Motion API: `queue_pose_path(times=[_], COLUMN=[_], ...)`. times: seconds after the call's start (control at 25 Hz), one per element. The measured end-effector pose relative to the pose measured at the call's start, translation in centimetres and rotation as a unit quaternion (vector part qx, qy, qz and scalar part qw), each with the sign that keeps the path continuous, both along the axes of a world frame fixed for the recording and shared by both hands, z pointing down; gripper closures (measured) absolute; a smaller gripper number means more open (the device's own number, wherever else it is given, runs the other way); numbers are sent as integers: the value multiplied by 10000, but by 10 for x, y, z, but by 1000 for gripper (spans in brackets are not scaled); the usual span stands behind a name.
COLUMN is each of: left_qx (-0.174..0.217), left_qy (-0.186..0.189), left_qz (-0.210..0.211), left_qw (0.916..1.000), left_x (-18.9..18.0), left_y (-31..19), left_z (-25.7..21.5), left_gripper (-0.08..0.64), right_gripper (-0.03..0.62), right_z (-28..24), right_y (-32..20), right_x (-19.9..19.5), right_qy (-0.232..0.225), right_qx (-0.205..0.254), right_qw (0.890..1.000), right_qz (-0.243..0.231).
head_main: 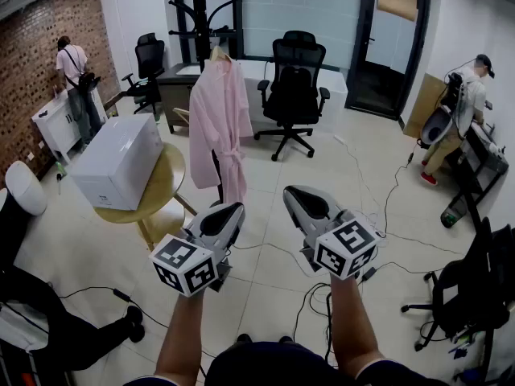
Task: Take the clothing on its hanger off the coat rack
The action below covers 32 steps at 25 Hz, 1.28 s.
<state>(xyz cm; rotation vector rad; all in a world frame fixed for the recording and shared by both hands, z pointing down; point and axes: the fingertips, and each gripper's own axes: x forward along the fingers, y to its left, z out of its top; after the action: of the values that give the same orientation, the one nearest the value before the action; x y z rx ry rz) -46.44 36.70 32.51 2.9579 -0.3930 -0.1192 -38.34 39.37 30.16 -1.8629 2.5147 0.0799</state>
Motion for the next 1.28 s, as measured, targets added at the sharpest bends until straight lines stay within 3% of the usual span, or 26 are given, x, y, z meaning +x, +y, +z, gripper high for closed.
queue_pose_path(times=[0.28, 0.64, 1.28], left_qx=[22, 3, 185], left_qy=[-23, -86, -72], left_qz=[129, 172, -320], left_qw=[9999, 9998, 9993], left_x=[-15, 3, 121], left_y=[-23, -64, -188], left_z=[7, 15, 18], left_gripper=[549, 549, 549], right_gripper=[592, 592, 592], right_z=[-1, 5, 4], right_y=[-20, -57, -186], right_x=[-16, 3, 118], right_qy=[143, 200, 151], right_qx=[75, 19, 256], right_qw=[9997, 9995, 9994], right_qz=[180, 262, -163])
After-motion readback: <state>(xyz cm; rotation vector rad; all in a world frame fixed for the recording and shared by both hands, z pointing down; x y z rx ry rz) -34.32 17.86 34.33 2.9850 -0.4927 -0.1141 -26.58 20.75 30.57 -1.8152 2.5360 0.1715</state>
